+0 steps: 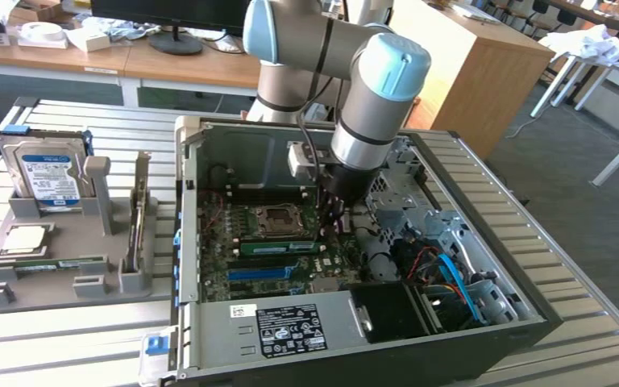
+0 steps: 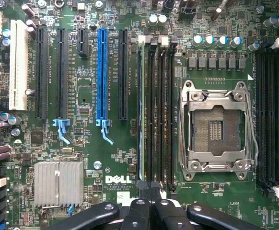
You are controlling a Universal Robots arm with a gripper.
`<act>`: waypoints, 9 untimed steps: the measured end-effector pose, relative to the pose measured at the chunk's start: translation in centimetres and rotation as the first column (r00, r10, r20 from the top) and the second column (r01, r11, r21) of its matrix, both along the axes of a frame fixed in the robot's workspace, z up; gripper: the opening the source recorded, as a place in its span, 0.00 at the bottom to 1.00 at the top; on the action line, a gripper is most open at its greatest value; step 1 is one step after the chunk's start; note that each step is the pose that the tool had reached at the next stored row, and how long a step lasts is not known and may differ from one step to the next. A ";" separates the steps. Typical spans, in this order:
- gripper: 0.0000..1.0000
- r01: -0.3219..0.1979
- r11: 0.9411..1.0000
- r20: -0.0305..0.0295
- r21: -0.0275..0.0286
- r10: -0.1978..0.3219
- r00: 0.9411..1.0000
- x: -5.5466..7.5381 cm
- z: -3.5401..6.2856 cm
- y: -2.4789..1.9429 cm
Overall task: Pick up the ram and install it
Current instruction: 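Press down the ram until it locks into place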
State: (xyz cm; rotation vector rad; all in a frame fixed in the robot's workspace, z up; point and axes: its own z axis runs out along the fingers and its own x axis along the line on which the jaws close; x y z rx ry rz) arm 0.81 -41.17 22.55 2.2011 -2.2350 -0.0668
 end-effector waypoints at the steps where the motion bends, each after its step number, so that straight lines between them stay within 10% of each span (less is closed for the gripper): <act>1: 0.10 0.000 1.000 0.000 0.000 0.000 1.000 0.0 0.00 0.00; 9: 0.10 0.000 1.000 0.001 0.000 0.000 1.000 0.0 -0.23 0.00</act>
